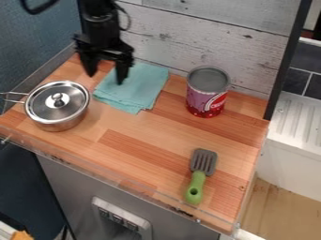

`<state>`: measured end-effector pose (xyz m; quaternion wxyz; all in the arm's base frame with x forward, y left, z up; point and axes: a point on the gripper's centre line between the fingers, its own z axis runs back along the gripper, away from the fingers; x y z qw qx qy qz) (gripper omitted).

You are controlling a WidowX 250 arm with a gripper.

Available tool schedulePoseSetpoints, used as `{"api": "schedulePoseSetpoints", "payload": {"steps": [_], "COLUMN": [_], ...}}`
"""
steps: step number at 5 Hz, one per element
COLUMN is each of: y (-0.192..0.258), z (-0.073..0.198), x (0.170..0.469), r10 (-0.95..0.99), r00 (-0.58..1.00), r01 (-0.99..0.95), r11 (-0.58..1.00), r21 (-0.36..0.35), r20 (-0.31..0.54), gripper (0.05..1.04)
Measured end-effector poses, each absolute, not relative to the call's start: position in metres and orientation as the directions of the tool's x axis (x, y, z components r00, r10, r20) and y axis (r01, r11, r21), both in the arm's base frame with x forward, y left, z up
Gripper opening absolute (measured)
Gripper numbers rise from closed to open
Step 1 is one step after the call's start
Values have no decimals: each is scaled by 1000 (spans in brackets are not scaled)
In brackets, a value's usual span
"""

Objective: Moved the blue cloth to the lower middle of the table

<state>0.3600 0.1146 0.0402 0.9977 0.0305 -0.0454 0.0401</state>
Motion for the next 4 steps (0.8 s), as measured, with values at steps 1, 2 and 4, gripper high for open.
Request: {"api": "schedulePoseSetpoints", "payload": {"steps": [1,2,4], "y": [105,106,102], "z": [30,22,8], "x": [382,398,398], "r10": [76,94,130], "r00": [990,987,987], "r01": [-86,-103,-136], "r11": [993,992,989], "r21": [82,67,64], "r20": [116,127,90], "gripper": [1001,1001,1001]}}
